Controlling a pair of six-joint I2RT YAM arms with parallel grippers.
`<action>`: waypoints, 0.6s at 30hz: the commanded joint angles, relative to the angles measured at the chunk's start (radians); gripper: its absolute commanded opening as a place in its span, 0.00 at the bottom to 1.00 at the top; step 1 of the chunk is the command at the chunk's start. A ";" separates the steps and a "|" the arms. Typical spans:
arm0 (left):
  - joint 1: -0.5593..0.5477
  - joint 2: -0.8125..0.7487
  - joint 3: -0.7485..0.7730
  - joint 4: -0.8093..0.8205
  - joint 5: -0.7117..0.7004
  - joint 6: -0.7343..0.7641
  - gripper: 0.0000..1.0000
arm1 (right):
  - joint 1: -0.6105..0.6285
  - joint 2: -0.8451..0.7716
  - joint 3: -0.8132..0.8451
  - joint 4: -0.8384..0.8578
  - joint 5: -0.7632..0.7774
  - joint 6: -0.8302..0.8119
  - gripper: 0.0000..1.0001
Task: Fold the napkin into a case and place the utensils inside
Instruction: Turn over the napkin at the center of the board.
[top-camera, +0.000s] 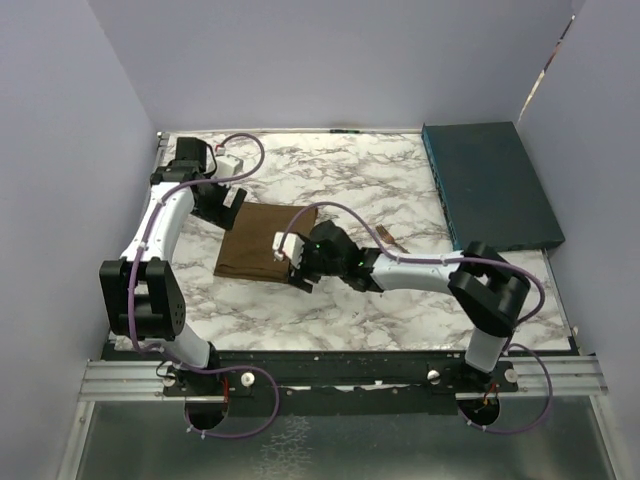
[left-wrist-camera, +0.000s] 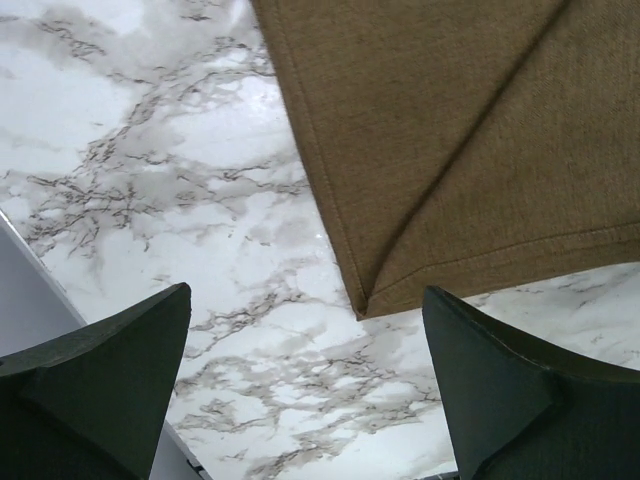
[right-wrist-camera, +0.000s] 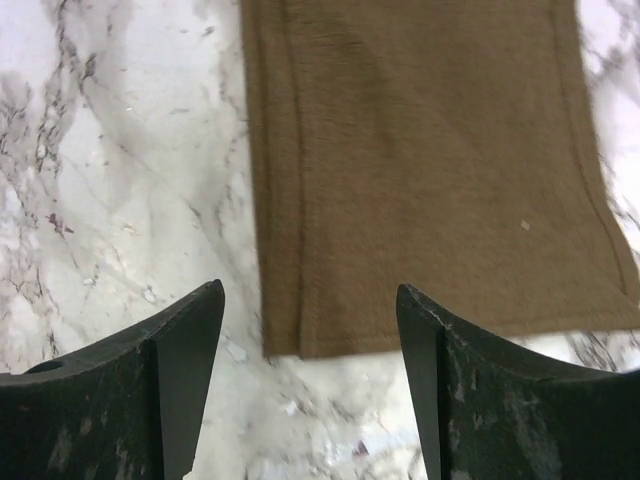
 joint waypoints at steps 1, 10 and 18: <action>0.092 0.046 0.085 -0.056 0.112 0.012 0.99 | 0.042 0.108 0.048 -0.041 0.037 -0.092 0.75; 0.176 0.049 0.076 -0.037 0.232 0.075 0.99 | 0.040 0.234 0.092 -0.003 0.130 -0.096 0.74; 0.178 -0.024 -0.134 -0.025 0.385 0.350 0.99 | 0.040 0.267 0.081 -0.036 0.147 -0.054 0.61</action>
